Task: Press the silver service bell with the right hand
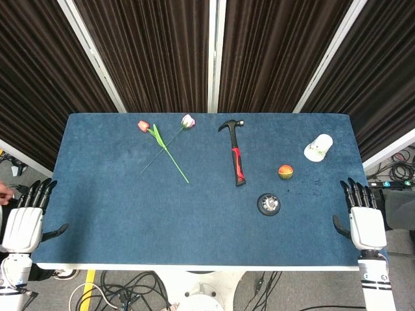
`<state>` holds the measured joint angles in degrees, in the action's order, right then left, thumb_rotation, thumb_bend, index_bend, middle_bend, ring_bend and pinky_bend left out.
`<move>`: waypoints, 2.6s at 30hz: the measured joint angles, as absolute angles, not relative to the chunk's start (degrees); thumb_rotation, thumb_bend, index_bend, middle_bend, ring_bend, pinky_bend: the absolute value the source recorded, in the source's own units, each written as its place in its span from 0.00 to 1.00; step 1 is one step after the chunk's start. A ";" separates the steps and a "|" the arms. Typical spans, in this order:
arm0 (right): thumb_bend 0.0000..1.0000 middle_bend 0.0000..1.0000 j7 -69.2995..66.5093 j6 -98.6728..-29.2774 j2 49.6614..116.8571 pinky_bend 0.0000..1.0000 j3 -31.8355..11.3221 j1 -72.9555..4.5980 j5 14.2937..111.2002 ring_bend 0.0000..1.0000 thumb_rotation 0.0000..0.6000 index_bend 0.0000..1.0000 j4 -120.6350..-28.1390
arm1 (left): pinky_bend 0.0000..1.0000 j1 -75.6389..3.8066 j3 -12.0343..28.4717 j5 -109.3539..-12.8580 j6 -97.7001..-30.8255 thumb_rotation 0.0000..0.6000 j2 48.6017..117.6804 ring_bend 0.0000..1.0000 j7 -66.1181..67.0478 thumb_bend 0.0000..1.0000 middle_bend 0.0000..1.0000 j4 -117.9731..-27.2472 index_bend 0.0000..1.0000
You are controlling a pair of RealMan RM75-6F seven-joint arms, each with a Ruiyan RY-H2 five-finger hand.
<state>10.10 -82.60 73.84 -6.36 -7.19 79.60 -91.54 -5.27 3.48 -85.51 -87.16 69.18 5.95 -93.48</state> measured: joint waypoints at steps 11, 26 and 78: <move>0.33 0.00 10.09 -82.85 73.56 0.00 -6.38 -7.16 79.89 0.00 1.00 0.00 -91.92 | 0.14 -5.38 3.54 -85.41 -86.94 1.00 69.14 0.00 6.00 0.11 0.05 -93.61 0.09; 1.00 0.80 12.19 -83.48 74.13 0.68 -5.22 -7.47 82.75 0.69 1.00 0.00 -90.95 | 0.14 -5.05 3.32 -85.46 -87.28 1.00 69.21 0.00 5.39 0.11 0.05 -93.44 0.09; 1.00 0.88 31.13 -64.84 87.97 0.71 -1.73 -18.07 75.27 0.79 1.00 0.01 -86.13 | 0.15 -4.81 3.37 -84.48 -86.40 1.00 68.87 0.00 3.01 0.11 0.05 -91.22 0.09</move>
<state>31.13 -64.84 87.97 -1.73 -18.07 75.27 -86.13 -4.81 3.37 -84.48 -86.40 68.87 3.01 -91.22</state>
